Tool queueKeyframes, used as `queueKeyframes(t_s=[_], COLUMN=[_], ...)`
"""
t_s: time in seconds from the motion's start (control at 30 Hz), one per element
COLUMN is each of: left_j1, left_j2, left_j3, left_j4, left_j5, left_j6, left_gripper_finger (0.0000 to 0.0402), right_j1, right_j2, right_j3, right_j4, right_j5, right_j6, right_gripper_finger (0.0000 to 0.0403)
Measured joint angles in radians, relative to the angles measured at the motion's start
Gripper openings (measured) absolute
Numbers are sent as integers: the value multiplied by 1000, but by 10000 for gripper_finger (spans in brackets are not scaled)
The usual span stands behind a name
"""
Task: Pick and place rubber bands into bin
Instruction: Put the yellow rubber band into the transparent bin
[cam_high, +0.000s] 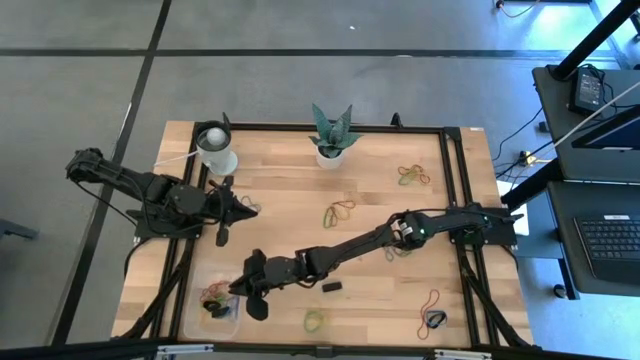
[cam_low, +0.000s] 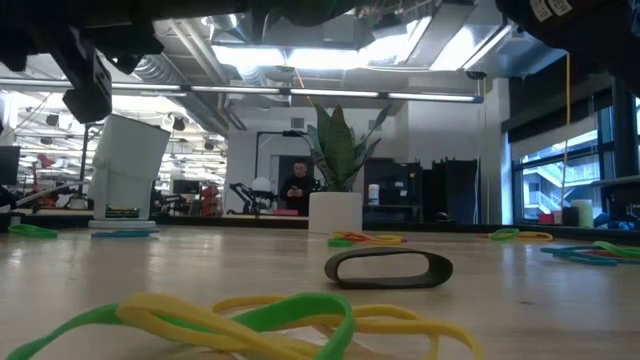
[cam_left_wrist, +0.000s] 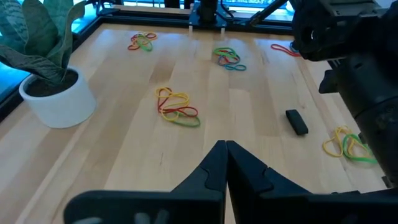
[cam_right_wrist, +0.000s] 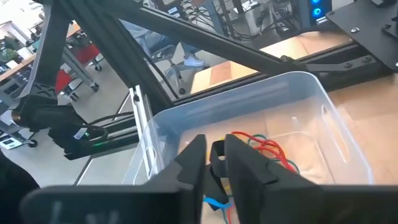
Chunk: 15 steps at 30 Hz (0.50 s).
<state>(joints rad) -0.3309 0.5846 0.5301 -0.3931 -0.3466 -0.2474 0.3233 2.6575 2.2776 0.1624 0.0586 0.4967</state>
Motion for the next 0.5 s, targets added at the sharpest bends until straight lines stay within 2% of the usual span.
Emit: queueKeyframes(t_s=[0.13,0.27,0.4,0.5], left_j1=[0,0,0,0], left_j2=[0,0,0,0], left_j3=[0,0,0,0], left_j4=[0,0,0,1], left_j5=[0,3,9,39], left_j6=[0,-1,-1,-1], left_gripper_finger=[2,2,2,1], right_j1=[0,-4,-10,-10], right_j2=[0,-6,-65,-128], right_j3=[0,0,-1,2], right_j4=[-4,-30,-151,-321], right_j5=[0,-19,-35,-34], right_j6=[-2,-8,-3,-18], right_gripper_finger=[112,133,124,96])
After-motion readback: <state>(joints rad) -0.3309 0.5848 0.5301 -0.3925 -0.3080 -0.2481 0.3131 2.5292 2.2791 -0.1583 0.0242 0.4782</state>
